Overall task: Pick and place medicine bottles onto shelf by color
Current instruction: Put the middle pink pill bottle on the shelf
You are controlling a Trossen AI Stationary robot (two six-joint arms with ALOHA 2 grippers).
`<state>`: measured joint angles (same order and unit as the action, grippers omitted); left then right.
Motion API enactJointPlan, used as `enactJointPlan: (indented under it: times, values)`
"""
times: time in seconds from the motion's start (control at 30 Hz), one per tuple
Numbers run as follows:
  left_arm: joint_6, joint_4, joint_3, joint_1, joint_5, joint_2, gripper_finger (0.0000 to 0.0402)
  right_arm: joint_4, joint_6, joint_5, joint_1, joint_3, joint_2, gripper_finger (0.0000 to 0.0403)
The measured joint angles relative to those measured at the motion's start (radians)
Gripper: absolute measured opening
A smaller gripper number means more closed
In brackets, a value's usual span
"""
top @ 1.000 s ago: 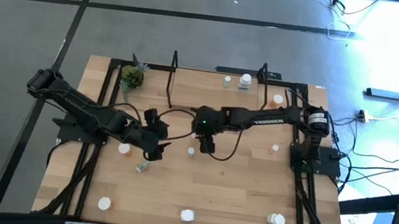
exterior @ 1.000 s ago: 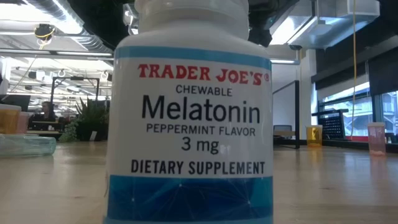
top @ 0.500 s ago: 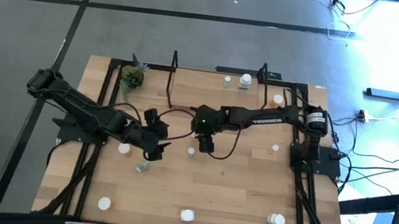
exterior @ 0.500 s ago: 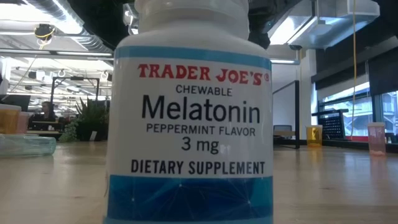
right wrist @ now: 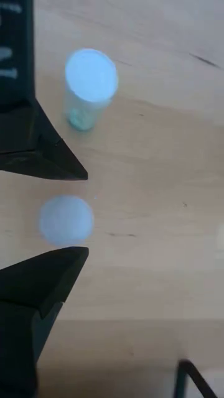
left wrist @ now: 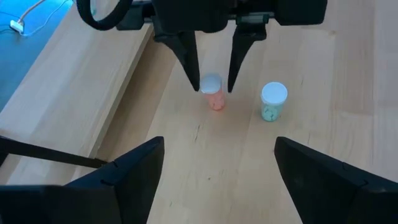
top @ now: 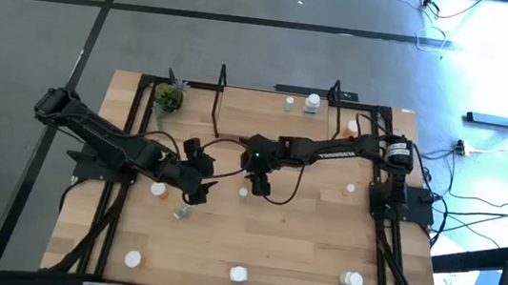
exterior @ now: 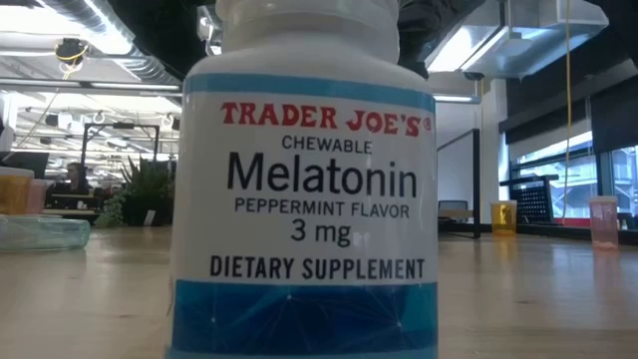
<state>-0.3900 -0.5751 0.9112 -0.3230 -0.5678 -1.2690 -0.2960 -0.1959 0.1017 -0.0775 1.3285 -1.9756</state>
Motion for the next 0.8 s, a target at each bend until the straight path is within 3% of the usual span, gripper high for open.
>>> enactJointPlan:
  times: [0.23,0.53,0.8]
  values:
    - [0.000,0.001,0.000,0.000,0.000,0.000,0.0303,0.006,0.000,-0.002,0.000,0.000,-0.012,0.0184]
    - [0.000,0.000,0.000,0.000,0.000,0.000,0.0304,0.007,0.003,-0.003,0.000,0.000,-0.012,0.0115]
    - [0.000,0.000,0.000,0.000,0.000,0.000,0.0303,-0.034,0.007,-0.004,-0.005,0.036,-0.012,0.0121]
